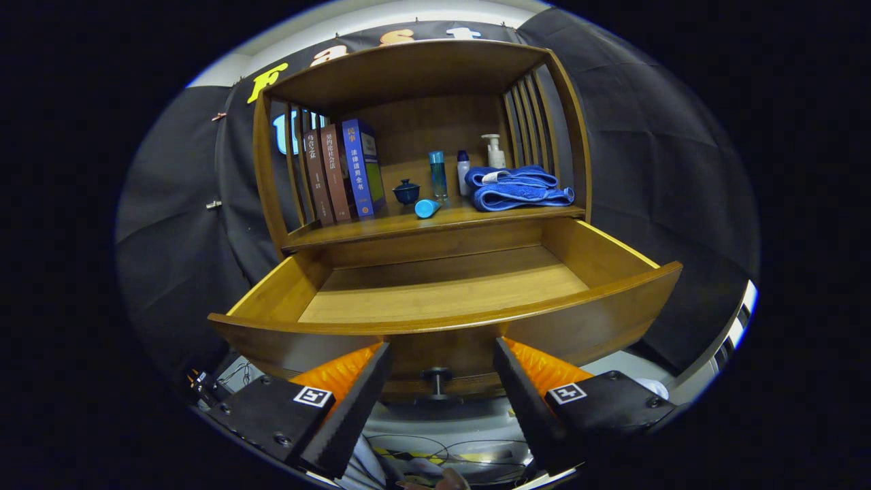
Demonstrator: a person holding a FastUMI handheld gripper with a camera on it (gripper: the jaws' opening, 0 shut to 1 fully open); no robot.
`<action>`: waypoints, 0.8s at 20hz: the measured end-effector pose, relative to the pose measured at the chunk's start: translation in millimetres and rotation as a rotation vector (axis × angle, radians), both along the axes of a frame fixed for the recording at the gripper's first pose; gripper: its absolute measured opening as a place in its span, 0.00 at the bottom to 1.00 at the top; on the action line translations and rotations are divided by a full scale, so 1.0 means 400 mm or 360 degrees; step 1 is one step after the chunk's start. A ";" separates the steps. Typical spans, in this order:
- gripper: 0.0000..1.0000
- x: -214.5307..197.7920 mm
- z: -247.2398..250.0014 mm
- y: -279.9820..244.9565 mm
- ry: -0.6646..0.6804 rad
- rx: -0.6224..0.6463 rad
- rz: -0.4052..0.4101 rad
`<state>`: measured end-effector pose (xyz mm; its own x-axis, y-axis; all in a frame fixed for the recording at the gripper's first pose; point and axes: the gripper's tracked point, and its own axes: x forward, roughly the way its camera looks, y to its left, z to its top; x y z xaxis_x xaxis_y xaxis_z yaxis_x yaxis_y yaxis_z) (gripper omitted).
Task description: Pull open the drawer, take out the items inside it, and place them on the countertop above the cabinet.
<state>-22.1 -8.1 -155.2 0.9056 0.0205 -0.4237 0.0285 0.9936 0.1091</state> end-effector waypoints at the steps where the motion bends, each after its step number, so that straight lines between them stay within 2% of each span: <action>1: 0.99 0.012 0.001 0.001 0.0006 0.0000 0.0002; 16: 1.00 0.368 -0.021 0.016 0.0047 -0.0030 0.0003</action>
<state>125.2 -1.7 -163.8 0.8928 0.0138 -0.4503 0.0299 0.9955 0.0897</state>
